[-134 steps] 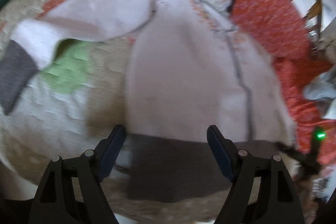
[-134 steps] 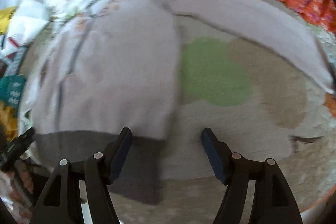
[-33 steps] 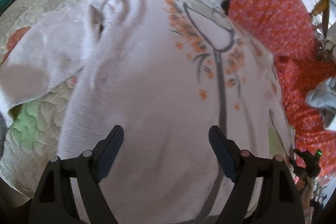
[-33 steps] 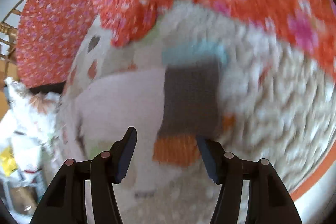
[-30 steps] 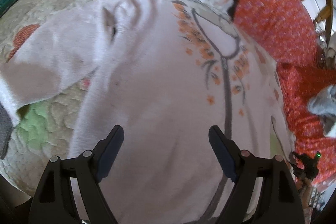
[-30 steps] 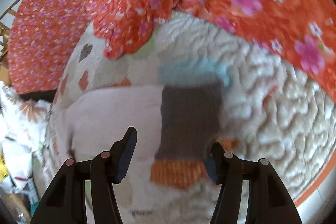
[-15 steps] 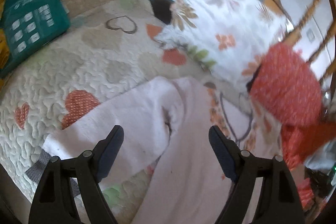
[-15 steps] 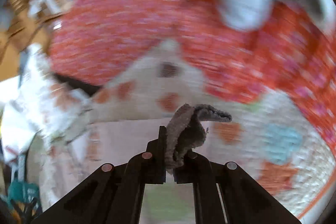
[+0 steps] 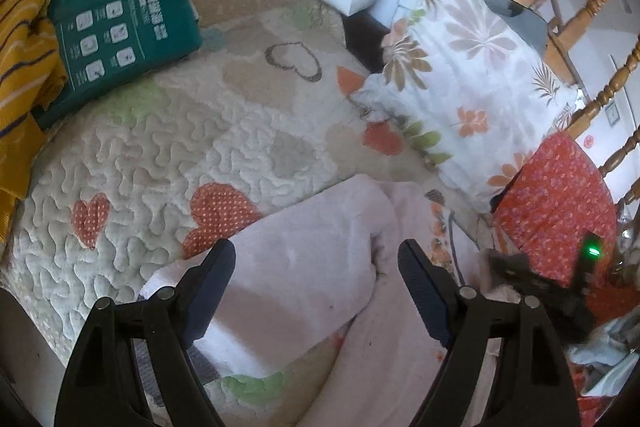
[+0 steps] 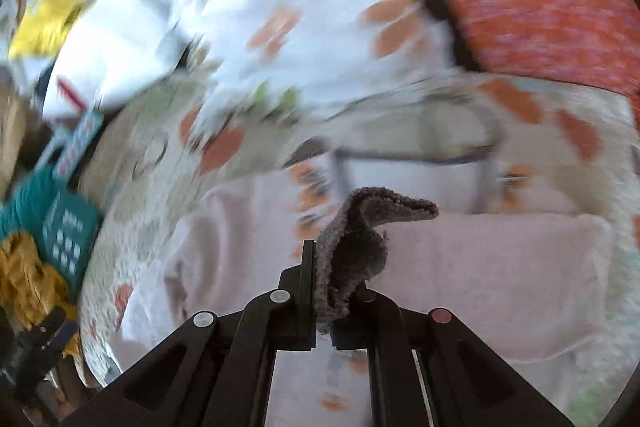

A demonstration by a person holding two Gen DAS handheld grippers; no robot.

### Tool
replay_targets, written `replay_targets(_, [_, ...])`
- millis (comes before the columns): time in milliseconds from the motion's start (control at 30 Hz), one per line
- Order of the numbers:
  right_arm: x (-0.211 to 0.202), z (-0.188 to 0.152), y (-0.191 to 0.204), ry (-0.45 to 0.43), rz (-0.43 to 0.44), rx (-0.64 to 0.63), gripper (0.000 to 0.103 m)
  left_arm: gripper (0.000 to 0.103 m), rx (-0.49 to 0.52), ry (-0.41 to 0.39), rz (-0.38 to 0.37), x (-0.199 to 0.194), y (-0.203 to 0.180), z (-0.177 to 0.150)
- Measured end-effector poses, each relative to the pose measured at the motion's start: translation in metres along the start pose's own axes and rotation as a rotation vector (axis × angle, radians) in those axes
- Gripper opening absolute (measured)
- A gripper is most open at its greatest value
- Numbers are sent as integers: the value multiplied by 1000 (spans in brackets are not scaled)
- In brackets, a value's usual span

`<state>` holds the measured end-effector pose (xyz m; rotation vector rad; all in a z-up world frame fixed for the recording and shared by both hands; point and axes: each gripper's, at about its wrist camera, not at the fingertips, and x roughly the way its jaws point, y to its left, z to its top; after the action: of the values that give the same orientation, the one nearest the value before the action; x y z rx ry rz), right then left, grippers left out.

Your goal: Fold small clothes

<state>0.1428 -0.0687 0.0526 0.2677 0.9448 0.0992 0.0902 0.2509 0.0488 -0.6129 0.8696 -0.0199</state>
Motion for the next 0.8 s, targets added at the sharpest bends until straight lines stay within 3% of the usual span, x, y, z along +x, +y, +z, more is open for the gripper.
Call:
replay_targets(133, [54, -4, 40, 70, 27, -48, 5, 82, -5, 42, -20, 5, 2, 0])
replay_targets(300, [104, -14, 72, 134, 1, -84, 5, 82, -1, 47, -13, 5, 1, -1])
replay_targets(433, [129, -21, 90, 202, 23, -117, 14, 82, -24, 44, -10, 5, 7, 2])
replay_targets(533, [123, -20, 98, 195, 110, -101, 27, 82, -74, 35, -2, 1, 22, 9])
replay_targets(700, [92, -32, 123, 163, 184, -160, 32, 82, -240, -110, 101, -35, 77, 28])
replay_targets(800, [74, -58, 148, 190, 253, -251, 42, 82, -317, -208, 190, -61, 111, 32])
